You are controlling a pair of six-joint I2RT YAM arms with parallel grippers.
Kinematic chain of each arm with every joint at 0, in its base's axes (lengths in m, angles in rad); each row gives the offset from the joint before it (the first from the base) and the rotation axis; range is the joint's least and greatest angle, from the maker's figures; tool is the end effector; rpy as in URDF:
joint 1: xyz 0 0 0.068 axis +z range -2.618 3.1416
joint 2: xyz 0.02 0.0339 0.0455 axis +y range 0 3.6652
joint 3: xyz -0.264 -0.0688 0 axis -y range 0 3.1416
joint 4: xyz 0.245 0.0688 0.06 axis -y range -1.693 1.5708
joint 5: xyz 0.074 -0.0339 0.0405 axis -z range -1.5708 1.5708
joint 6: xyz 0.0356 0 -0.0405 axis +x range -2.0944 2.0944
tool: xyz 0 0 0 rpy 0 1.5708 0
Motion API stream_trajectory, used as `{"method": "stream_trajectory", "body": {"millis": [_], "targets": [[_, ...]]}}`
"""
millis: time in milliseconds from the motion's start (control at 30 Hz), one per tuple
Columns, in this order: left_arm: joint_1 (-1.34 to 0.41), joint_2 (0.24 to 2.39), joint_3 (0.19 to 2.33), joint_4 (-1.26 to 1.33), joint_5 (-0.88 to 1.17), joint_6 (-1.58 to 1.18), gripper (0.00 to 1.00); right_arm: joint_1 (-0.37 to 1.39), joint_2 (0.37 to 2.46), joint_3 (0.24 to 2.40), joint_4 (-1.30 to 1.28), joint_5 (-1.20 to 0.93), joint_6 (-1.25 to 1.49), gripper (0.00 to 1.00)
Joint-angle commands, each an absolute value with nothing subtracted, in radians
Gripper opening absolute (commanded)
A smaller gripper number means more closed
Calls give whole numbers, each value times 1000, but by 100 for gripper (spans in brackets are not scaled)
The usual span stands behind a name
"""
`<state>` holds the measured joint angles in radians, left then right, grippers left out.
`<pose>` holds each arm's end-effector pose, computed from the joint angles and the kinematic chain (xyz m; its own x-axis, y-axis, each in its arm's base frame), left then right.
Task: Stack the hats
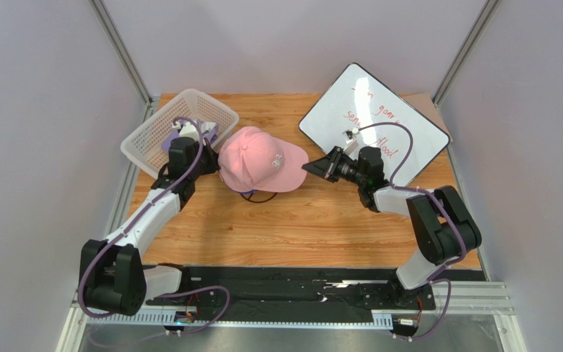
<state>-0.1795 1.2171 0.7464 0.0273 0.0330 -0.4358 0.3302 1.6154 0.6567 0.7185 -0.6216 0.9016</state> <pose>0.2685 -0.0499 0.2565 -0.4704 -0.3434 -0.8129 0.0102 0.9190 -0.3941 0.2975 0.1239 0.1867 -0.7660 0.4115 -0.4939 -0.3189 0.4238 0.8477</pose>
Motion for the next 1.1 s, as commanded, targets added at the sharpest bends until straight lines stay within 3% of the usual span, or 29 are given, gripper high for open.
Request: {"method": "stream_trajectory", "body": {"millis": [0, 533, 900, 933, 967, 1033, 1067], "targets": [[-173, 1247, 793, 20, 5, -403, 0, 304, 1680, 692, 772, -592, 934, 0], [-173, 1376, 802, 5, -92, -393, 0, 290, 1732, 741, 534, -494, 839, 0], [-173, 1304, 818, -35, -61, -407, 0, 290, 1654, 787, 480, -529, 839, 0], [-173, 1299, 825, -43, -58, -407, 6, 291, 1648, 796, 465, -526, 833, 0], [-173, 1293, 839, -64, -55, -407, 21, 290, 1643, 802, 436, -523, 824, 0], [-173, 1281, 848, -84, -57, -410, 41, 290, 1629, 821, 413, -512, 815, 8], [-173, 1275, 848, -100, -64, -413, 61, 290, 1623, 825, 391, -506, 802, 15]]}}
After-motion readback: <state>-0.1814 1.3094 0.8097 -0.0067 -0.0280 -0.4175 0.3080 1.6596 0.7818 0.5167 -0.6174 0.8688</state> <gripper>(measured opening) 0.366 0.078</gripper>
